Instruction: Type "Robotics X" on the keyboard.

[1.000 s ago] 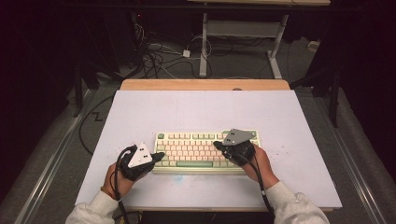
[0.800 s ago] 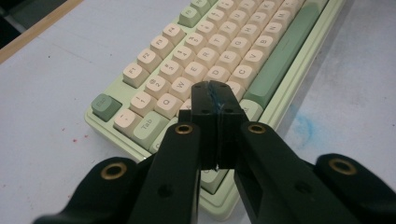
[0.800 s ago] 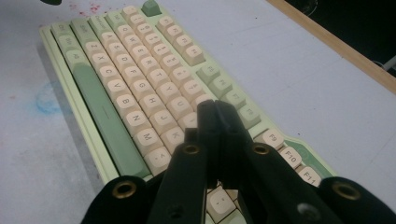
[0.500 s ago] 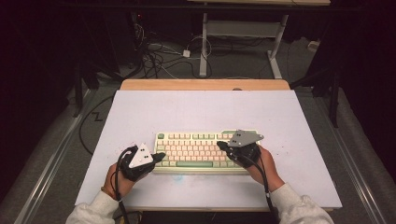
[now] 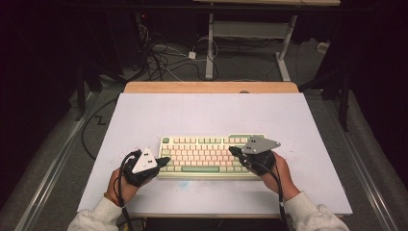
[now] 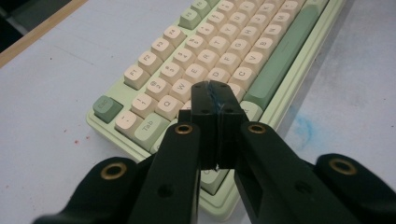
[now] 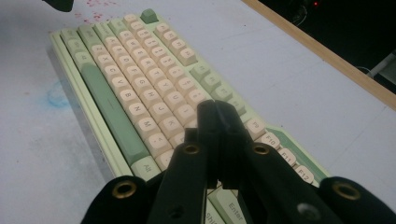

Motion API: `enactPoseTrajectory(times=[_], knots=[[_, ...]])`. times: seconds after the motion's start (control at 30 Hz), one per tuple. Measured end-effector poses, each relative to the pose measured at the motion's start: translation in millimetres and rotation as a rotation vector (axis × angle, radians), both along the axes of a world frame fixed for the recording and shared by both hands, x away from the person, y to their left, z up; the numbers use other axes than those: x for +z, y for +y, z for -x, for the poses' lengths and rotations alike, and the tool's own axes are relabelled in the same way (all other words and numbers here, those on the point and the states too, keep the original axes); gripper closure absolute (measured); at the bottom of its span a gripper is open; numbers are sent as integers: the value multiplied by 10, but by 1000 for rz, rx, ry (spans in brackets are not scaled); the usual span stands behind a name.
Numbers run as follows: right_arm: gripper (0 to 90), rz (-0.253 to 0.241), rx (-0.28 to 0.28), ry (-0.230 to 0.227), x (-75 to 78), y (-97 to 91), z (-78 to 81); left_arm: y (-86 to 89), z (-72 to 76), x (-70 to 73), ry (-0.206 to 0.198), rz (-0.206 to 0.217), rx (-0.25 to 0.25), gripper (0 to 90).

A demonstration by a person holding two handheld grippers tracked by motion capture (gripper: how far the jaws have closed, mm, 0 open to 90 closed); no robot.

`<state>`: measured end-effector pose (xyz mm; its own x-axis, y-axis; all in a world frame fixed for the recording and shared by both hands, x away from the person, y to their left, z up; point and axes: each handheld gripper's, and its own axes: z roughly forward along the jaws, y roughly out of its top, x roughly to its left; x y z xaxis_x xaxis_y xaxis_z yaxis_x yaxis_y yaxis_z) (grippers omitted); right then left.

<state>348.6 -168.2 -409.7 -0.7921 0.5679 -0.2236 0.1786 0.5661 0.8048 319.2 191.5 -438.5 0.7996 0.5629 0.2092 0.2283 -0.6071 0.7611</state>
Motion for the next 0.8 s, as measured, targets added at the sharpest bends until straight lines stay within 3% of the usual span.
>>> enactPoseTrajectory(times=[0.8], knots=[[900, 3, -6, -18, -1, -240, 174, -85, -23, 30, -3, 2, -15, 872]])
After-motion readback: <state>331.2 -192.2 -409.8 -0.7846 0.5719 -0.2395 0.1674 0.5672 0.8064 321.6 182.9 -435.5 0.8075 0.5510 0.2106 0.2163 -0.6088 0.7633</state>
